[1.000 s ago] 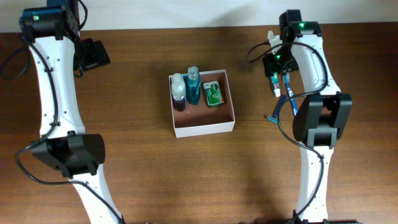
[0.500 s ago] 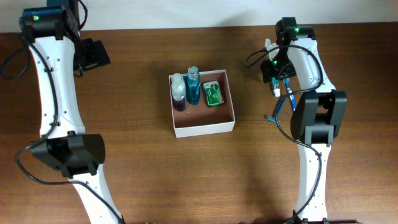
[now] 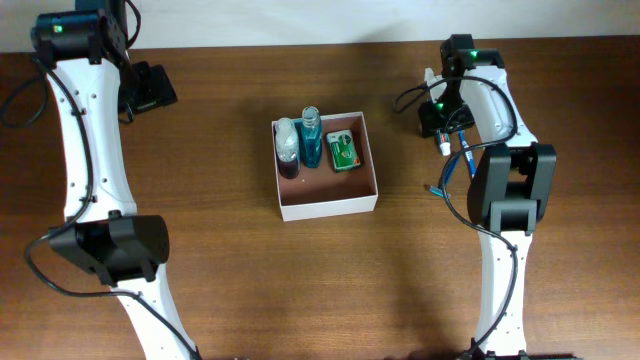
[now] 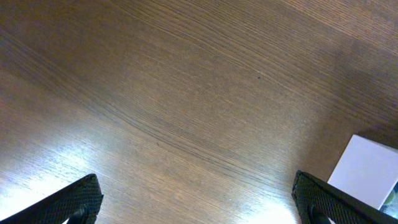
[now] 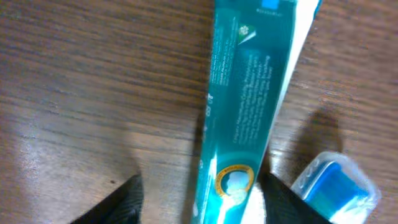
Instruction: Pack container
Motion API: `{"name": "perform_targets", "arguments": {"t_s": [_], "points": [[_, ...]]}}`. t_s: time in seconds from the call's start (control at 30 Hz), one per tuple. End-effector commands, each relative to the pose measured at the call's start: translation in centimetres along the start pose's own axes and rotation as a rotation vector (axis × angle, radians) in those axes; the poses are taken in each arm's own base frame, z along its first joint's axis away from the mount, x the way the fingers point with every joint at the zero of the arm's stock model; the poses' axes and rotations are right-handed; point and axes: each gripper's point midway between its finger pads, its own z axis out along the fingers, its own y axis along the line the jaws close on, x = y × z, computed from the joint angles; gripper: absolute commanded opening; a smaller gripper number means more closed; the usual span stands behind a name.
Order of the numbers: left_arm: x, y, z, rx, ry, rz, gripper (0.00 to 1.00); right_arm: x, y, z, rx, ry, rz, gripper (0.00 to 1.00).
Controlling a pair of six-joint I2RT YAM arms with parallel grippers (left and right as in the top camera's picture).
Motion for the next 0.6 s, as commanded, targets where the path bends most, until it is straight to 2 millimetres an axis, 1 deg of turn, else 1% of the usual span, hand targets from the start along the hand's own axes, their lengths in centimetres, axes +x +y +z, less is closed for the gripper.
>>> {"name": "perform_targets", "arguments": {"t_s": [0.0, 0.03, 0.07, 0.1, 0.13, 0.17, 0.23, 0.33, 0.37, 0.4, 0.43, 0.57], "points": [[0.0, 0.2, -0.3, 0.000, -0.004, 0.006, 0.99, 0.6, 0.1, 1.4, 0.000, 0.028, 0.017, 0.41], [0.0, 0.2, -0.3, 0.000, -0.004, 0.006, 0.99, 0.6, 0.1, 1.4, 0.001, 0.027, 0.026, 0.36], [0.0, 0.2, -0.3, 0.000, -0.004, 0.006, 0.99, 0.5, 0.1, 1.5, 0.000, 0.026, 0.037, 0.25], [0.0, 0.2, -0.3, 0.000, -0.004, 0.006, 0.99, 0.5, 0.1, 1.4, 0.000, 0.025, 0.050, 0.18], [0.0, 0.2, -0.3, 0.000, -0.003, 0.006, 0.99, 0.4, 0.5, 1.4, -0.017, 0.022, 0.065, 0.07], [0.0, 0.2, -0.3, 0.000, -0.004, 0.005, 0.99, 0.4, 0.7, 1.3, -0.033, 0.020, 0.065, 0.04], [0.0, 0.2, -0.3, 0.000, -0.004, 0.006, 0.99, 0.3, 1.2, 1.1, -0.058, 0.014, 0.065, 0.04], [0.0, 0.2, -0.3, 0.000, -0.004, 0.005, 0.99, 0.1, 1.9, -0.2, -0.101, 0.009, 0.066, 0.04], [0.0, 0.2, -0.3, 0.000, -0.004, 0.006, 0.99, -0.1, 2.3, -1.3, -0.123, 0.005, 0.067, 0.04], [0.0, 0.2, -0.3, 0.000, -0.004, 0.006, 0.99, -0.2, 2.9, -3.1, -0.158, -0.002, 0.067, 0.04], [0.0, 0.2, -0.3, 0.000, -0.004, 0.006, 0.99, -0.2, 3.4, -4.4, -0.186, -0.006, 0.067, 0.04], [0.0, 0.2, -0.3, 0.000, -0.004, 0.006, 0.99, 0.7, 5.6, -9.7, -0.301, -0.005, 0.070, 0.04]]}}
